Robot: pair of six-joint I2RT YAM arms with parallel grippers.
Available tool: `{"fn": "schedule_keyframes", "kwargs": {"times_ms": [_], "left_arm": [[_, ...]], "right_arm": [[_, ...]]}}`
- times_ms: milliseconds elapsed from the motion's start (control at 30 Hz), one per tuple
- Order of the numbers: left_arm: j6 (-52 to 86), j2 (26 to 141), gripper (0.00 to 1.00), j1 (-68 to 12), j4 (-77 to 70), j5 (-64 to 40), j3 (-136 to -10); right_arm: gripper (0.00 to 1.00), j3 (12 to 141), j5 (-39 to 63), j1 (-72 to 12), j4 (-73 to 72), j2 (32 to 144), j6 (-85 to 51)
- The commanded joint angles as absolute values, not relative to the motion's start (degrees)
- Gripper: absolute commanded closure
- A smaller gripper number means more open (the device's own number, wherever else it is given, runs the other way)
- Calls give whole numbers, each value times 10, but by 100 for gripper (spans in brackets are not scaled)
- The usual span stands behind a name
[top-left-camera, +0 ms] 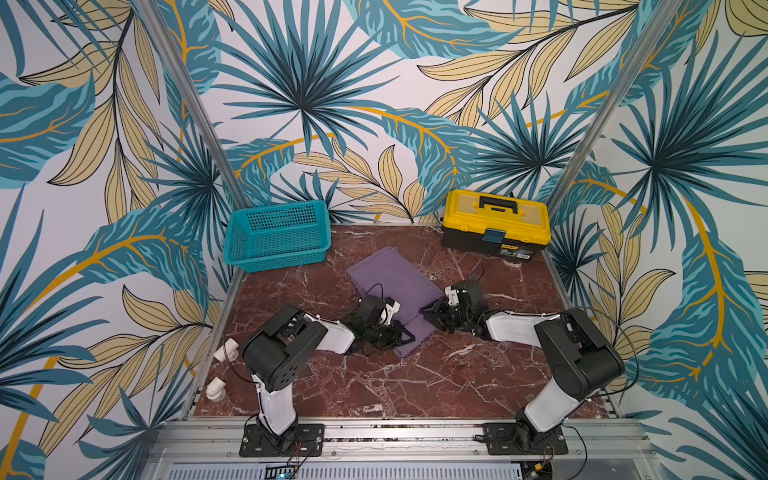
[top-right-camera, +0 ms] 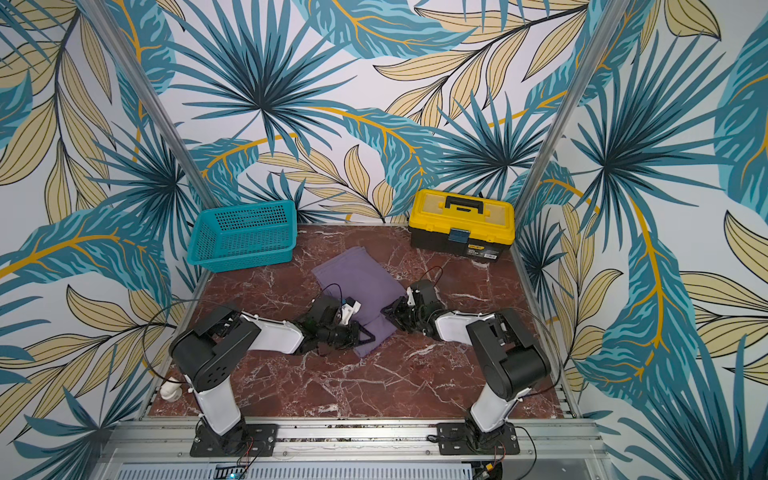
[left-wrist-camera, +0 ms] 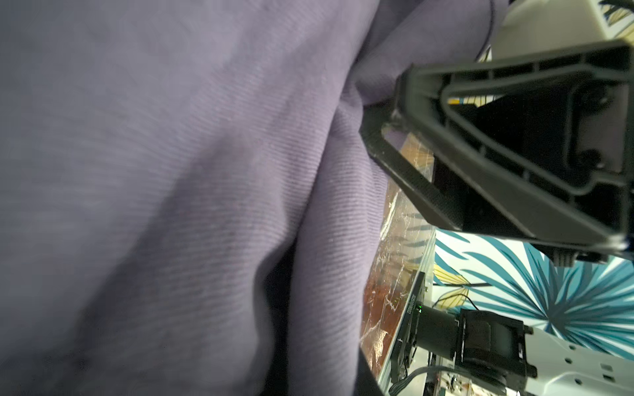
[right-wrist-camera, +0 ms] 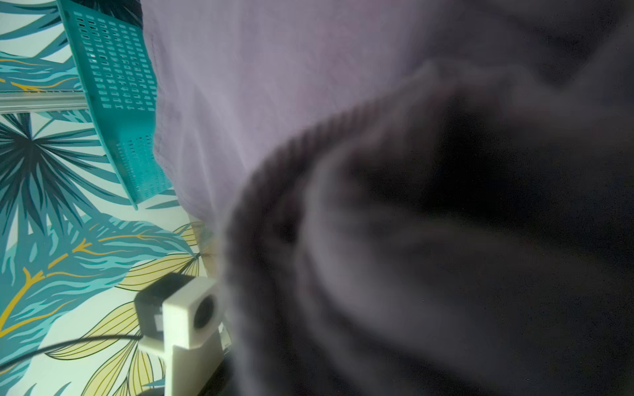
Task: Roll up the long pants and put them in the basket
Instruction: Roll the long pant at the center of the board.
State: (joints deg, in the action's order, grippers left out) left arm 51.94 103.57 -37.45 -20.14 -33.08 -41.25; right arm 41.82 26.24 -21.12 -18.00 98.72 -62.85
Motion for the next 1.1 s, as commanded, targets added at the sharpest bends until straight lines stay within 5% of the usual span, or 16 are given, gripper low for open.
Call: {"fn": "schedule_keyframes", "kwargs": {"times_ms": [0,67,200,367,567,900,1000,1067], "left_arm": [[456,995,68,-367,20,-182,-409],[407,951,57,-367,121,-105,-424],[300,854,52,-380,275,45,-464],[136,774,42,-487,269,179,-506],[-54,829,37,-612,203,164,-537],[-101,982,29,-577,192,212,-588],[-101,998,33,-553,185,184,-585],[-109,1008,46,-541,176,151,-581]], "right_arm": [[68,448,230,-196,-124,1048,-637],[68,467,220,-197,-68,1065,-629],[69,469,210,-197,-23,1084,-624],[69,477,210,-197,-13,1108,-620],[69,513,209,-197,15,1121,-610],[69,532,220,-197,42,1113,-603],[69,533,230,-197,40,1112,-604],[69,538,243,-196,40,1114,-604]]}}
